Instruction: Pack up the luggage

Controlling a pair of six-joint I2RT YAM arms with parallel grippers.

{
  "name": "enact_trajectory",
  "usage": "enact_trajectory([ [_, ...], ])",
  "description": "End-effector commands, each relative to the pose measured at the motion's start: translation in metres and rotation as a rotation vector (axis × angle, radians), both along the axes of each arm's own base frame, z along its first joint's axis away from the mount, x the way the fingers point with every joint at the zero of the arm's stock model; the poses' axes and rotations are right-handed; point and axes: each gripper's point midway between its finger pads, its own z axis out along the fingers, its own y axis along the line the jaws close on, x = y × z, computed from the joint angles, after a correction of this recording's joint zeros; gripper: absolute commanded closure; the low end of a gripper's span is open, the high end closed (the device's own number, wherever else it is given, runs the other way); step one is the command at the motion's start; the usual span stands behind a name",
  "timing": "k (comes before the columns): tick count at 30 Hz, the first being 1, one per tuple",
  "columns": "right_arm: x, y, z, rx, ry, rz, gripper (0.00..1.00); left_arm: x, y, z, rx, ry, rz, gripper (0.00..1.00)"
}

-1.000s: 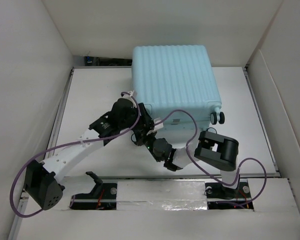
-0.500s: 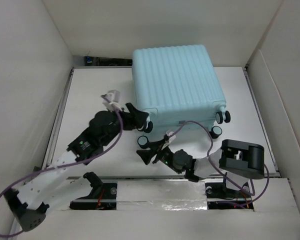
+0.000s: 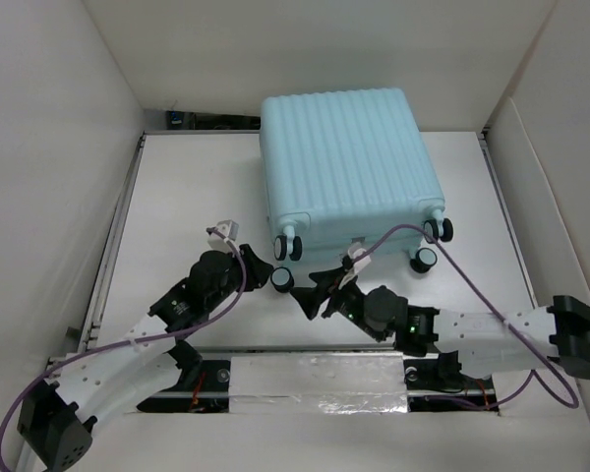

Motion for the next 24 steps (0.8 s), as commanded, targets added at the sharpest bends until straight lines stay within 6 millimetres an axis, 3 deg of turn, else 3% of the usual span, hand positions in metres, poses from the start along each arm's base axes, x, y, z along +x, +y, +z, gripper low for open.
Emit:
enact_trajectory([
  [1, 0.014, -0.022, 0.017, -0.123, -0.041, -0.095, 0.27, 0.014, -0.020, 0.047, -0.115, -0.154, -0.048, 0.66],
  [5, 0.029, -0.032, 0.031, -0.133, -0.058, -0.134, 0.19, 0.020, -0.029, 0.039, -0.091, -0.152, -0.079, 0.64],
  [8, 0.034, -0.026, 0.040, -0.136, -0.056, -0.122, 0.13, 0.026, -0.036, 0.032, -0.082, -0.152, -0.095, 0.59],
  [12, 0.058, -0.019, 0.047, -0.185, -0.047, -0.160, 0.02, 0.041, -0.035, 0.021, -0.027, -0.158, -0.058, 0.52],
  [19, 0.081, 0.010, 0.048, -0.221, -0.030, -0.152, 0.00, 0.061, -0.034, 0.022, 0.030, -0.210, -0.015, 0.51],
  [24, 0.099, 0.022, 0.034, -0.230, 0.006, -0.149, 0.01, 0.074, -0.033, 0.019, 0.066, -0.249, 0.007, 0.55],
])
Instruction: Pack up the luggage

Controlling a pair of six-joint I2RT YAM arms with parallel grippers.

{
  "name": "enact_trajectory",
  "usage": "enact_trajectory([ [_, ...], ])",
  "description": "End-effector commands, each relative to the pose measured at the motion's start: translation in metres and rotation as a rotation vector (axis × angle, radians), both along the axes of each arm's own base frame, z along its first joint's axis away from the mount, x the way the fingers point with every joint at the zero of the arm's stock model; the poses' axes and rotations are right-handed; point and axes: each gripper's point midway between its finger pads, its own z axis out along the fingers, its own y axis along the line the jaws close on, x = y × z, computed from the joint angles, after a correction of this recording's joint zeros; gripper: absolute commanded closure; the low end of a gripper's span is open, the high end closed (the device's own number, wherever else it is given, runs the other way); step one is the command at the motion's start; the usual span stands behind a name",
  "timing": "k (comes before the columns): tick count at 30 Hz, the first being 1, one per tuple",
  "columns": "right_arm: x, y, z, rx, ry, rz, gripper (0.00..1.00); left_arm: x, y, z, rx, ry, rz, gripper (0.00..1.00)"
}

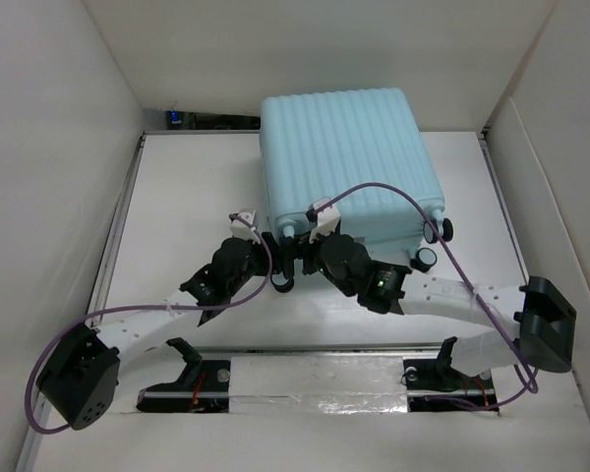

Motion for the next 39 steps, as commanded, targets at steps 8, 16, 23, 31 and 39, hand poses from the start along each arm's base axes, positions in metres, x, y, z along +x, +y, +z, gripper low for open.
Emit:
enact_trajectory([
  [8, 0.034, 0.022, -0.001, -0.008, 0.027, -0.055, 0.02, 0.033, -0.011, 0.039, -0.028, -0.204, 0.015, 0.69],
  [16, 0.053, 0.017, -0.004, -0.014, 0.018, -0.162, 0.39, 0.038, -0.005, 0.044, -0.009, -0.247, 0.054, 1.00],
  [23, 0.060, 0.000, -0.012, -0.021, 0.019, -0.218, 0.85, 0.037, 0.011, 0.044, 0.003, -0.293, 0.099, 1.00],
  [31, 0.043, -0.031, -0.002, 0.028, 0.000, -0.228, 1.00, 0.042, 0.041, 0.037, 0.030, -0.279, 0.181, 1.00],
  [39, 0.015, -0.053, -0.001, 0.037, 0.003, -0.188, 1.00, 0.052, 0.058, 0.030, -0.015, -0.220, 0.210, 1.00],
])
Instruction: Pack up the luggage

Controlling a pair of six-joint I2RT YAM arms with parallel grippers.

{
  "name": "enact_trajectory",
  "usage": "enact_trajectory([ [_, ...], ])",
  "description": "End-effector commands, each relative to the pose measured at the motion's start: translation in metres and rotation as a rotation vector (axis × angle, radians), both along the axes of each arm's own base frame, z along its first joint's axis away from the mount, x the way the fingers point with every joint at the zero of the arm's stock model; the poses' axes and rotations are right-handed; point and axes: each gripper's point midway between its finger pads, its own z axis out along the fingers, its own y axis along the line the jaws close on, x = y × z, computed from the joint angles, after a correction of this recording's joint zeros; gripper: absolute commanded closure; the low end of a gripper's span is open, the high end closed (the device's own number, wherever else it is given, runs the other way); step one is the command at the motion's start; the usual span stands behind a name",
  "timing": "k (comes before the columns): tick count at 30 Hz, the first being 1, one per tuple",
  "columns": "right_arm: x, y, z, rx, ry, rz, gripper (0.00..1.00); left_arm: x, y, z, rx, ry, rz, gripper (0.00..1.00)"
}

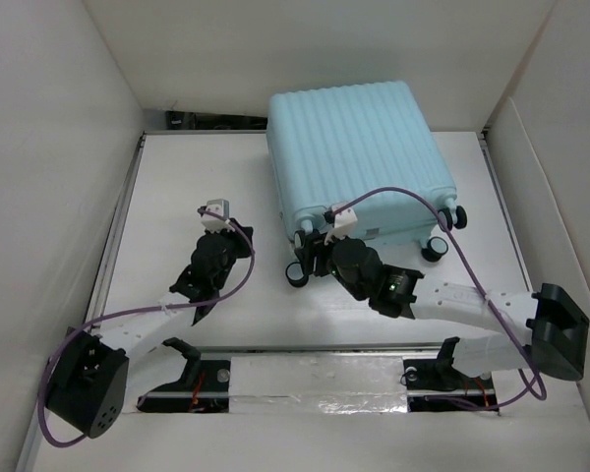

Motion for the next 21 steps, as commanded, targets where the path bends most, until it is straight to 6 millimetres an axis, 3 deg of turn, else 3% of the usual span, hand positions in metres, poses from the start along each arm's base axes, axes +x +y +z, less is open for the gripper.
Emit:
enact_trajectory([
  [1, 0.006, -0.024, 0.017, 0.013, -0.056, -0.083, 1.00, -0.001, -0.013, 0.009, -0.051, -0.017, -0.063, 1.00],
  [2, 0.005, -0.024, 0.016, 0.009, -0.053, -0.074, 1.00, -0.004, -0.021, 0.015, -0.071, -0.039, -0.115, 1.00],
  [4, 0.004, -0.023, 0.017, 0.015, -0.043, -0.074, 1.00, -0.029, -0.055, 0.023, -0.102, -0.093, -0.330, 1.00],
  [6, 0.003, -0.021, 0.020, 0.023, -0.046, -0.060, 1.00, -0.046, -0.071, 0.016, -0.082, -0.091, -0.428, 0.98],
  [7, 0.003, -0.021, 0.021, 0.026, -0.047, -0.057, 1.00, -0.053, -0.078, 0.014, -0.063, -0.096, -0.462, 0.90],
  [8, 0.003, -0.021, 0.024, 0.034, -0.051, -0.057, 1.00, -0.053, -0.077, 0.013, -0.055, -0.096, -0.465, 0.64],
  [9, 0.002, -0.021, 0.024, 0.036, -0.051, -0.055, 1.00, -0.055, -0.079, 0.011, -0.054, -0.095, -0.479, 0.55],
  [11, 0.002, -0.021, 0.024, 0.037, -0.053, -0.052, 1.00, -0.056, -0.082, 0.013, -0.052, -0.113, -0.501, 0.48],
  [21, 0.000, -0.018, 0.026, 0.052, -0.059, -0.032, 1.00, -0.037, -0.103, 0.004, -0.031, -0.079, -0.544, 0.49],
])
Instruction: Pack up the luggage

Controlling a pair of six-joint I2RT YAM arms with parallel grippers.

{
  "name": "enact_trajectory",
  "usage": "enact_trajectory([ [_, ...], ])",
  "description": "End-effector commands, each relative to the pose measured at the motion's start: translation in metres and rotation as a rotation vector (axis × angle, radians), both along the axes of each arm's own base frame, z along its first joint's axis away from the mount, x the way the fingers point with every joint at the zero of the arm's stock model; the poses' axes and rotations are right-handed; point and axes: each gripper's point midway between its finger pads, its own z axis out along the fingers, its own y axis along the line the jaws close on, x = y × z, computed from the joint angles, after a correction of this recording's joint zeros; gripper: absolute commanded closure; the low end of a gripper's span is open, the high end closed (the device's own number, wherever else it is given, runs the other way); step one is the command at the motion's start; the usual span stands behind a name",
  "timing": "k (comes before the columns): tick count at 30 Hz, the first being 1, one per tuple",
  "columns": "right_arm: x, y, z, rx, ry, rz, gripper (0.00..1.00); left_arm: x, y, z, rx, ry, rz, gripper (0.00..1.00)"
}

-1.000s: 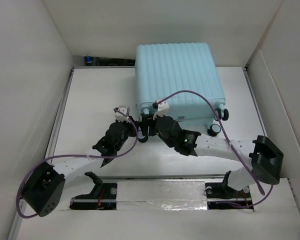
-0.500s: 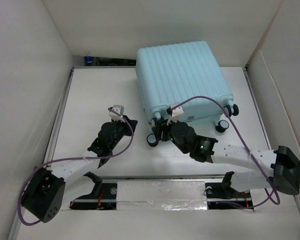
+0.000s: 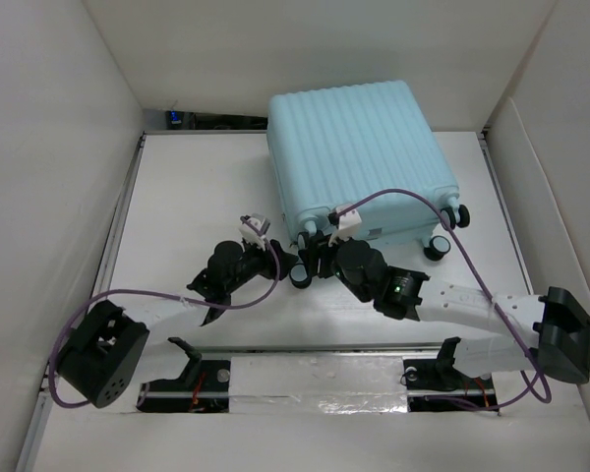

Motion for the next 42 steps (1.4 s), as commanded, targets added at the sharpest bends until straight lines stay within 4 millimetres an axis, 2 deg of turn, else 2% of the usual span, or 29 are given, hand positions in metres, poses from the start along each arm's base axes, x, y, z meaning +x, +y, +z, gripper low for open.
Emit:
enact_trajectory([
  [1, 0.005, -0.006, 0.026, 0.056, -0.060, -0.025, 1.00, 0.019, -0.014, 0.037, -0.052, -0.110, -0.016, 0.50],
  [7, 0.004, -0.003, 0.024, 0.051, -0.056, -0.008, 1.00, 0.032, -0.020, 0.053, -0.064, -0.151, 0.010, 0.55],
  [10, 0.002, -0.003, 0.022, 0.059, -0.053, 0.000, 1.00, 0.038, -0.025, 0.055, -0.056, -0.162, -0.001, 0.61],
  [13, 0.001, -0.004, 0.021, 0.059, -0.049, 0.001, 1.00, 0.042, -0.030, 0.052, -0.050, -0.160, -0.011, 0.78],
  [14, 0.001, -0.004, 0.020, 0.058, -0.047, 0.000, 1.00, 0.043, -0.030, 0.051, -0.049, -0.157, -0.011, 0.90],
  [17, 0.000, -0.007, 0.021, 0.060, -0.051, -0.004, 1.00, 0.042, -0.031, 0.048, -0.042, -0.150, -0.023, 1.00],
  [21, -0.001, -0.013, 0.021, 0.060, -0.055, -0.012, 1.00, 0.042, -0.017, 0.057, -0.025, -0.175, 0.037, 1.00],
  [25, -0.006, -0.024, 0.025, 0.074, -0.062, -0.019, 1.00, 0.048, 0.008, 0.045, 0.051, -0.145, 0.163, 1.00],
  [28, -0.013, -0.027, 0.030, 0.085, -0.068, 0.005, 1.00, 0.062, 0.034, 0.040, 0.075, -0.124, 0.305, 1.00],
  [32, -0.025, -0.028, 0.027, 0.069, -0.054, 0.047, 1.00, 0.082, 0.053, 0.040, 0.099, -0.121, 0.427, 1.00],
  [33, -0.027, -0.028, 0.026, 0.069, -0.052, 0.053, 1.00, 0.088, 0.050, 0.042, 0.096, -0.120, 0.433, 1.00],
  [37, -0.042, -0.009, 0.027, 0.067, -0.051, 0.154, 1.00, 0.112, 0.059, 0.041, 0.081, -0.092, 0.515, 1.00],
  [39, -0.050, 0.005, 0.026, 0.050, -0.054, 0.196, 1.00, 0.123, 0.072, 0.043, 0.051, -0.065, 0.580, 1.00],
  [40, -0.054, 0.012, 0.027, 0.047, -0.054, 0.221, 1.00, 0.122, 0.071, 0.043, 0.037, -0.052, 0.582, 1.00],
  [42, -0.061, 0.027, 0.031, 0.057, -0.060, 0.269, 1.00, 0.120, 0.082, 0.053, -0.033, -0.036, 0.653, 1.00],
])
